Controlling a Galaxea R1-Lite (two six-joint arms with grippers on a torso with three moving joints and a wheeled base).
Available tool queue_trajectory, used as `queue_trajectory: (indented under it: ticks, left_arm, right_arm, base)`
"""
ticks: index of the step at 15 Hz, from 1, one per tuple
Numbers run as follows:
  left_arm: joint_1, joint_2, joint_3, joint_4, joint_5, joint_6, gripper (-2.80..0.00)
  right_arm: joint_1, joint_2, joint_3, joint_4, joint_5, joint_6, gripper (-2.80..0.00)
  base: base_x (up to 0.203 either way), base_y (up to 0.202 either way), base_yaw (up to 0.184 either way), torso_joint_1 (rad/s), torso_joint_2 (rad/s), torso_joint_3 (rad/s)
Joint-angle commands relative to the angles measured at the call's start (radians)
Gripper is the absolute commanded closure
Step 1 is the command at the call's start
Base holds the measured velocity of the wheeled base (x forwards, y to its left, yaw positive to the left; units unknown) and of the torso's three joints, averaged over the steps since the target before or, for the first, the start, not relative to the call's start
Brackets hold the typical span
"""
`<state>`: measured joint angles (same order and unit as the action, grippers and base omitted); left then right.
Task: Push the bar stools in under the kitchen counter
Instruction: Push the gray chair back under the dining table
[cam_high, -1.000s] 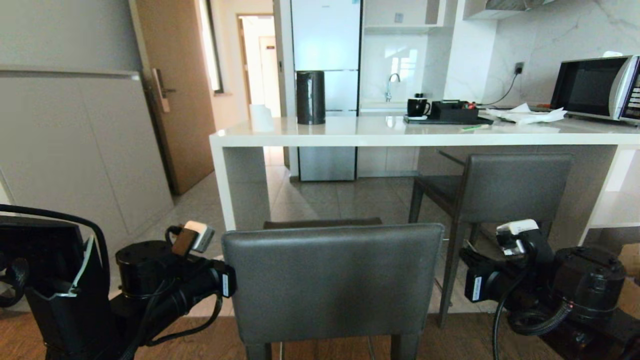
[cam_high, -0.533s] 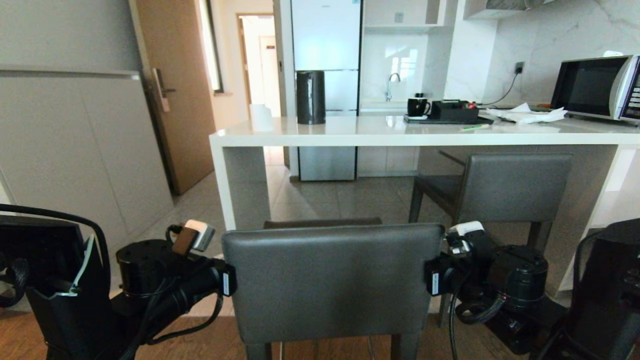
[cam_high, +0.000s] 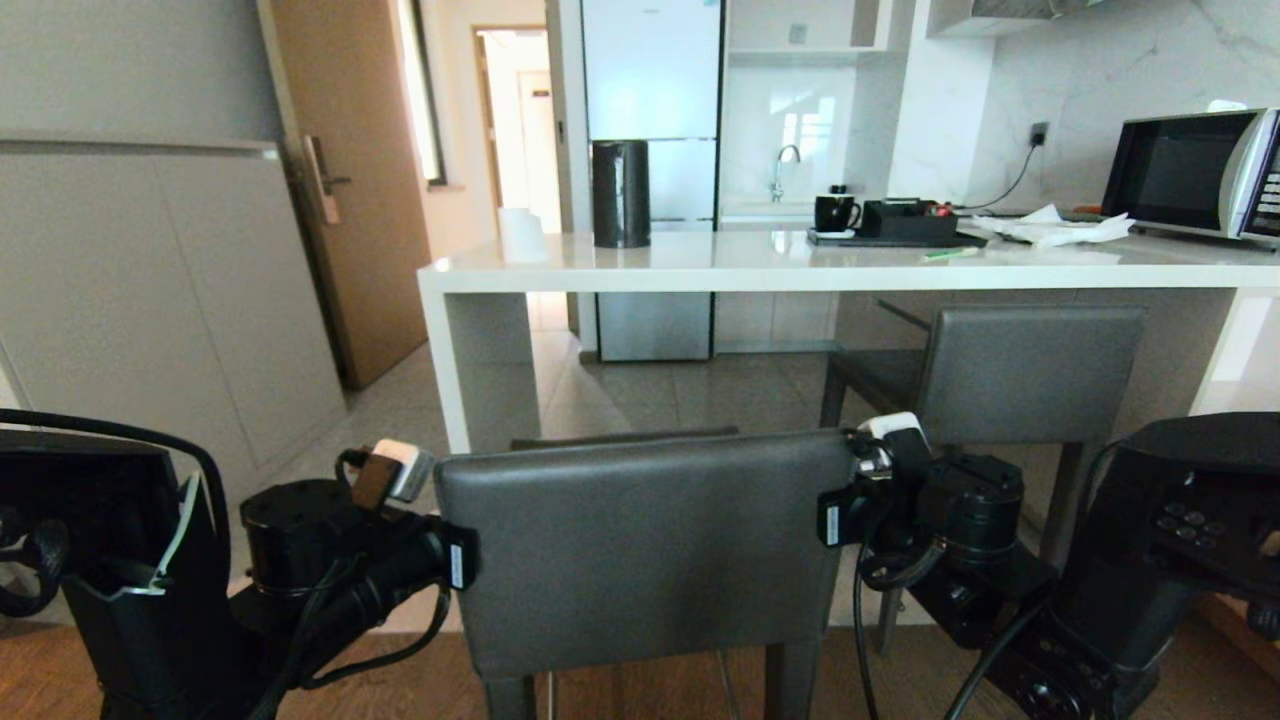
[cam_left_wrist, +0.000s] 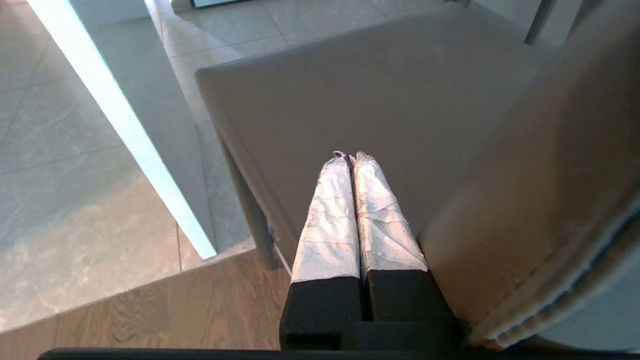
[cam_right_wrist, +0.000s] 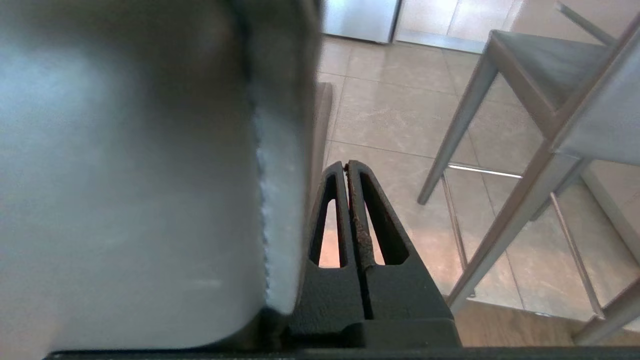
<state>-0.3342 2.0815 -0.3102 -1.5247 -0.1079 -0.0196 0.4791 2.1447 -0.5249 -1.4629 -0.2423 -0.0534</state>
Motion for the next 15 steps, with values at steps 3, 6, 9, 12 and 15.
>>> queue_trajectory:
  ticks: [3,6,9,12,15]
  left_arm:
    - [-0.024,0.032,-0.018,-0.005,0.007,0.000,0.00]
    - [-0.024,0.078,-0.108,-0.005,0.094,0.000,0.00]
    - [-0.025,0.119,-0.191,-0.005,0.104,0.000,0.00]
    - [-0.025,0.126,-0.277,0.061,0.105,0.000,0.00]
    - [-0.023,0.123,-0.300,0.090,0.105,0.000,0.00]
  right_arm:
    - [-0.004,0.009,-0.013,-0.008,0.000,0.004,0.00]
    - [-0.015,0.013,0.046,-0.036,-0.010,0.011,0.00]
    - [-0.037,0.024,0.075,-0.067,-0.005,0.011,0.00]
    - [-0.073,0.037,0.063,-0.067,0.003,0.009,0.00]
    - [-0.084,0.055,0.002,-0.067,0.011,-0.004,0.00]
  base:
    - [0.000,0.000,0.000,0.000,0.00,0.000]
    - [0.000,0.000,0.000,0.000,0.00,0.000]
    - [0.000,0.000,0.000,0.000,0.00,0.000]
    - [0.000,0.000,0.000,0.000,0.00,0.000]
    - [0.000,0.000,0.000,0.000,0.00,0.000]
